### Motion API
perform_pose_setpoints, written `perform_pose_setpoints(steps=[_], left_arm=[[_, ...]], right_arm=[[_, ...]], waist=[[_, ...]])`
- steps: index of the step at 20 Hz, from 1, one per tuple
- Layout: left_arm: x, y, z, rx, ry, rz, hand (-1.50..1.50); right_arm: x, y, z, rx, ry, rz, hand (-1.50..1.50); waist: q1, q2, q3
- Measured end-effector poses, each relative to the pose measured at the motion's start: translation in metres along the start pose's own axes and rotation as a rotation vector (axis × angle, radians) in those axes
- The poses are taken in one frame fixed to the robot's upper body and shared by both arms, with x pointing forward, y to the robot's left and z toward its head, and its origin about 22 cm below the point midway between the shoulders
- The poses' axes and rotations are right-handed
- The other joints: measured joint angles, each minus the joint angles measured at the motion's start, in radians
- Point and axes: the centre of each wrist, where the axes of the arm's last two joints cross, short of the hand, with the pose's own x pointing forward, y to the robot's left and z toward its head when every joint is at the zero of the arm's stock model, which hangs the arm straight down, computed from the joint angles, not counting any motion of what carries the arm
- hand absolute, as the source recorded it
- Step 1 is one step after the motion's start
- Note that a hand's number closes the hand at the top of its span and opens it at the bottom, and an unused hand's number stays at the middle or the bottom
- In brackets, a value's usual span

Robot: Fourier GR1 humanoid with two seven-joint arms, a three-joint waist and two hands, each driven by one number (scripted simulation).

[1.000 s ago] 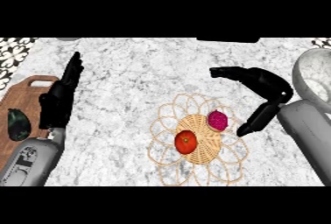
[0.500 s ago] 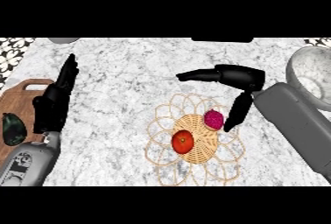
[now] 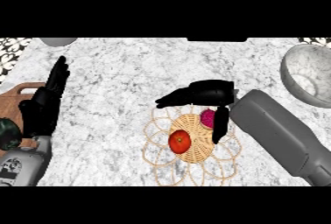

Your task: Pick the tomato from the placemat and place it in the bowl

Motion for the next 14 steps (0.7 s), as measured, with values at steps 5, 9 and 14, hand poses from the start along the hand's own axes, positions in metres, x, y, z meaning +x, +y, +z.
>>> perform_pose_setpoints(steps=[5, 9, 14], left_arm=[[0.004, -0.001, 0.003, -0.002, 0.005, 0.002, 0.00], [-0.004, -0.003, 0.000, 0.006, 0.001, 0.004, 0.00], [0.006, 0.000, 0.002, 0.008, 0.001, -0.002, 0.00]], right_arm=[[0.002, 0.013, -0.017, 0.101, 0.060, 0.065, -1.50], [0.003, 0.026, -0.032, 0.165, 0.109, 0.105, -1.50], [-0.008, 0.043, -0.042, 0.190, 0.146, 0.110, -1.50]], waist=[[-0.005, -0.001, 0.000], [-0.009, -0.001, 0.000], [-0.008, -0.001, 0.000]])
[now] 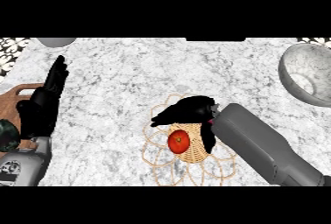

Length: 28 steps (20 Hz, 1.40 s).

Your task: Pick the tomato from the placemat and place it in the bowl

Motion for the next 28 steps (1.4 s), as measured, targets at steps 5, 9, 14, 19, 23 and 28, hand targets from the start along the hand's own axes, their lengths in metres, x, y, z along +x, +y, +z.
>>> perform_pose_setpoints(steps=[5, 9, 14, 19, 23, 28], left_arm=[[-0.005, 0.003, 0.000, 0.004, 0.000, 0.004, 0.00], [-0.011, 0.003, 0.003, 0.001, 0.003, 0.001, 0.00], [-0.008, 0.003, -0.004, -0.002, 0.005, 0.003, 0.00], [-0.008, -0.008, 0.000, -0.005, 0.001, 0.000, 0.00], [-0.013, -0.004, 0.000, 0.001, 0.002, -0.002, 0.00], [-0.005, 0.000, 0.004, -0.003, 0.007, 0.002, 0.00]], right_arm=[[0.000, 0.011, -0.018, 0.008, -0.002, -0.010, -1.50], [-0.006, 0.021, -0.029, 0.018, -0.001, -0.013, -1.50], [-0.011, 0.036, -0.043, 0.029, -0.012, 0.009, 1.50], [-0.014, 0.036, -0.051, -0.006, -0.052, 0.089, 1.50], [-0.016, 0.039, -0.054, -0.025, -0.087, 0.110, 1.50], [-0.016, 0.038, -0.054, -0.049, -0.118, 0.102, 1.50]], waist=[[-0.001, 0.000, 0.000], [0.000, 0.001, 0.000], [-0.001, 0.001, 0.000], [0.002, -0.005, -0.001], [0.001, -0.008, 0.000], [0.000, -0.007, 0.000]])
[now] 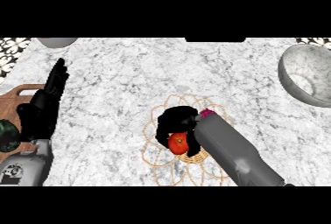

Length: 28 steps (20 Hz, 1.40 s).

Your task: Pick the tomato from the placemat and place it in the bowl

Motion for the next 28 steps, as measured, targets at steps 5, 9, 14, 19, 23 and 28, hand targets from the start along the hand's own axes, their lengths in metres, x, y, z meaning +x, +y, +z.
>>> perform_pose_setpoints(steps=[5, 9, 14, 19, 23, 28], left_arm=[[-0.005, 0.005, 0.001, 0.016, 0.020, -0.005, 0.00], [-0.012, 0.014, 0.004, 0.053, 0.047, -0.010, 0.00], [-0.016, 0.019, 0.008, 0.066, 0.060, -0.016, 0.00], [-0.014, 0.022, 0.006, 0.078, 0.055, -0.019, 0.00], [-0.013, 0.021, 0.008, 0.072, 0.052, -0.012, 0.00], [-0.009, 0.020, 0.006, 0.056, 0.028, -0.012, 0.00]], right_arm=[[0.000, 0.014, 0.008, -0.126, 0.173, -0.082, 1.50], [-0.006, 0.025, 0.023, -0.298, 0.460, -0.189, 1.50], [0.009, 0.023, 0.033, -0.561, 0.641, -0.295, 1.50], [0.039, -0.003, 0.054, -0.867, 0.686, -0.342, 1.50], [0.067, -0.018, 0.084, -1.049, 0.780, -0.331, 1.50], [0.102, -0.021, 0.133, -1.204, 0.929, -0.305, 1.50]], waist=[[-0.027, -0.008, -0.001], [-0.067, -0.022, -0.003], [-0.078, -0.025, -0.002], [-0.087, -0.024, -0.001], [-0.082, -0.021, -0.001], [-0.054, -0.009, -0.001]])
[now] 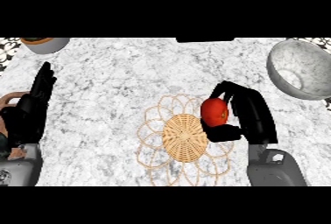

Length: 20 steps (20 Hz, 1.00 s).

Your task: Pick the tomato from the placemat and place it in the bowl

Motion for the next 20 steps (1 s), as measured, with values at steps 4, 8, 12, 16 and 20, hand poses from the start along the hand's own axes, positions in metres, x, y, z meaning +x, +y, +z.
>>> perform_pose_setpoints(steps=[4, 8, 12, 16, 20], left_arm=[[0.000, -0.015, 0.003, -0.022, -0.013, 0.005, 0.00], [0.005, -0.019, -0.002, -0.033, -0.020, 0.013, 0.00], [0.003, -0.016, -0.002, -0.044, -0.027, 0.013, 0.00], [0.005, -0.020, -0.005, -0.040, -0.030, 0.013, 0.00], [0.014, -0.024, -0.008, -0.057, -0.035, 0.016, 0.00]], right_arm=[[-0.008, -0.042, 0.006, -0.112, 0.058, -0.027, 1.50], [-0.042, -0.075, -0.002, -0.204, 0.107, -0.059, 1.50], [-0.076, -0.104, -0.024, -0.293, 0.129, -0.070, 1.50], [-0.113, -0.125, -0.039, -0.366, 0.134, -0.084, 1.50], [-0.145, -0.147, -0.059, -0.432, 0.148, -0.002, 1.50]], waist=[[0.023, 0.008, 0.001], [0.035, 0.013, 0.001], [0.047, 0.016, 0.002], [0.052, 0.018, 0.002], [0.063, 0.022, 0.003]])
